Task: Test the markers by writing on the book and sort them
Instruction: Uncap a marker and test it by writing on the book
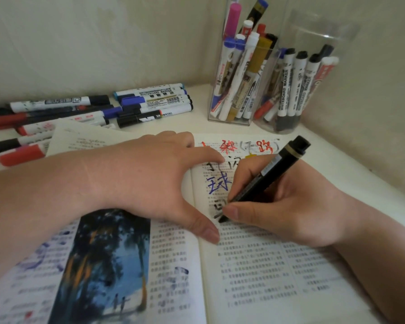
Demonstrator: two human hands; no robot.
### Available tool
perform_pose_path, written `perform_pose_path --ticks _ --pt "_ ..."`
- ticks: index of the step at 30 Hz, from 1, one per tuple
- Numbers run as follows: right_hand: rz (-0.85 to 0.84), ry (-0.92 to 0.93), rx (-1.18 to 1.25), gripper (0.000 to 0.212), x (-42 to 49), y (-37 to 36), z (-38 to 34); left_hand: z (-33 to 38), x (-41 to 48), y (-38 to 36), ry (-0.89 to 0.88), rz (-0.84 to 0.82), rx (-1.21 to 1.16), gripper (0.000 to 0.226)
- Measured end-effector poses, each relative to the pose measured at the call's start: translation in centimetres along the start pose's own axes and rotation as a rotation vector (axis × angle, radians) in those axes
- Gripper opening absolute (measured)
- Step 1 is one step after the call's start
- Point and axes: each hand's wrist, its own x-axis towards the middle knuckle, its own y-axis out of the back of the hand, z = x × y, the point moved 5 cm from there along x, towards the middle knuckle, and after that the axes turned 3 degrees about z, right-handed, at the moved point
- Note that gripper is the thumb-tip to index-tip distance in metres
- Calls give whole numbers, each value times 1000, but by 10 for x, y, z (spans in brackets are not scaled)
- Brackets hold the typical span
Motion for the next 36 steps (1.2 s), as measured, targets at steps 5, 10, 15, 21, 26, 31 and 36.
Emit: perform_pose_path --ticks 5,10,15,21,26,31,36 --pt "-34 -25 26 17 -1 -1 -1 0 0 0 -9 10 16 119" --pt "36 -23 -132 16 -2 7 -1 0 0 0 -4 3 13 120" --pt "135 -50 6 17 -7 31 0 -1 0 -1 10 -15 19 119" --pt "173 -60 88 6 -19 26 12 1 1 0 4 -22 26 115" --pt "244 -12 6 5 -13 24 10 2 2 1 4 -19 17 117" --pt "298 -31 -112 12 -12 24 13 1 3 1 -2 -8 27 119" --pt "164 -36 -52 12 -14 21 8 1 2 -1 -8 -3 10 121"
